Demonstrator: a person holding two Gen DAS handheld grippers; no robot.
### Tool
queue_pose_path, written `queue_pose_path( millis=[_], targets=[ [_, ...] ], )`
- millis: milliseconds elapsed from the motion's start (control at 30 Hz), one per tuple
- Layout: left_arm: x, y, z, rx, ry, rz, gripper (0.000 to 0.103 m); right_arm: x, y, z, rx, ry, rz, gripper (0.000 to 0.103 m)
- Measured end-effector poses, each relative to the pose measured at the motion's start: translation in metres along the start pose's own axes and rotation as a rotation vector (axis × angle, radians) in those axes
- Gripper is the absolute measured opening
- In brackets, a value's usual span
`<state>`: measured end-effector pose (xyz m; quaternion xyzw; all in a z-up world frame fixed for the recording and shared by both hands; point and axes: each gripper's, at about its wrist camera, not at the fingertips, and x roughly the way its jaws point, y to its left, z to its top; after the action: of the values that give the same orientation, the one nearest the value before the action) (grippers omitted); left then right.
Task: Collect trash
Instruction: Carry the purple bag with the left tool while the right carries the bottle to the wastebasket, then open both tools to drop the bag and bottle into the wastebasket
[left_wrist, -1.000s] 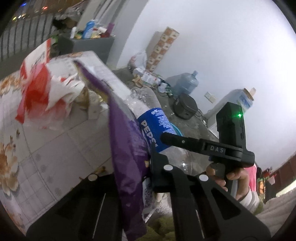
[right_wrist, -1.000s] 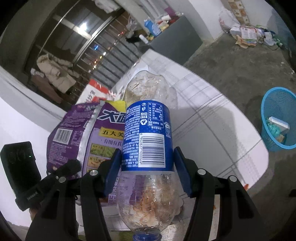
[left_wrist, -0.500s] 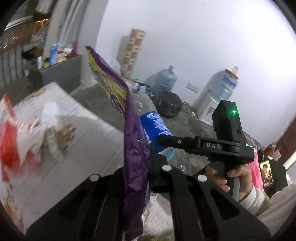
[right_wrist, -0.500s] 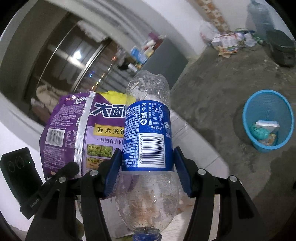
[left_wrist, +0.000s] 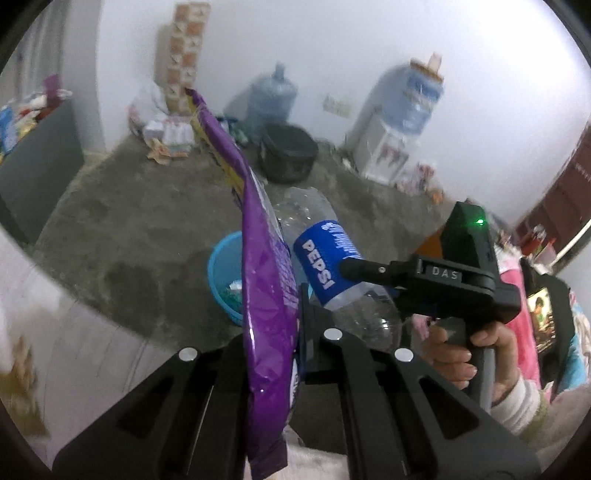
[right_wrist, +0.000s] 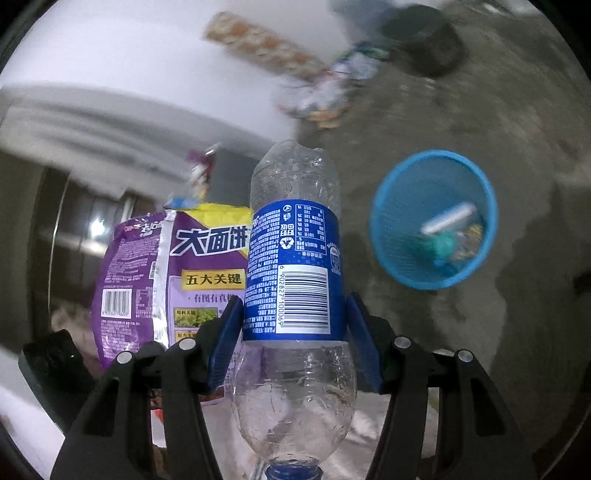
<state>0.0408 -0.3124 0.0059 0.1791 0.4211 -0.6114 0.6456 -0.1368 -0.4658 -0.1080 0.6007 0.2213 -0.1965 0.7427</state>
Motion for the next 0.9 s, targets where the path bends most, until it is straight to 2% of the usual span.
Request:
queue_pose_path(
  millis=[167,267,367,433,467,500,567,700,900],
  targets=[
    [0.078,0.009,0.030,0.050,0.123,0.021,0.000,0.032,-0.062,0.029,0.208,0.048,-0.027,0.057],
    [0.130,0.012,0.051,0.085,0.191,0.041,0.000,0.054,-0.087,0.042,0.294,0.069,-0.043,0.057],
    [0.171,0.016,0.064,0.110,0.225,0.059,0.003,0.080,-0.106,0.061,0.328,0.071,-0.072,0.059],
    [0.200,0.023,0.067,0.124,0.252,0.093,0.029,0.099,-0.123,0.074,0.366,0.064,-0.088,0.063],
    [0.210,0.026,0.068,0.119,0.260,0.107,0.049,0.107,-0.132,0.078,0.390,0.045,-0.111,0.073],
    [0.220,0.030,0.069,0.109,0.254,0.128,0.051,0.112,-0.140,0.081,0.405,0.020,-0.157,0.075],
    [0.230,0.033,0.069,0.092,0.250,0.154,0.052,0.117,-0.149,0.084,0.398,0.010,-0.215,0.075],
    [0.221,0.035,0.066,0.052,0.217,0.130,0.054,0.123,-0.149,0.073,0.375,0.019,-0.227,0.075],
    [0.182,0.022,0.065,0.070,0.139,0.134,0.054,0.109,-0.135,0.058,0.293,0.001,-0.266,0.075]
  ],
)
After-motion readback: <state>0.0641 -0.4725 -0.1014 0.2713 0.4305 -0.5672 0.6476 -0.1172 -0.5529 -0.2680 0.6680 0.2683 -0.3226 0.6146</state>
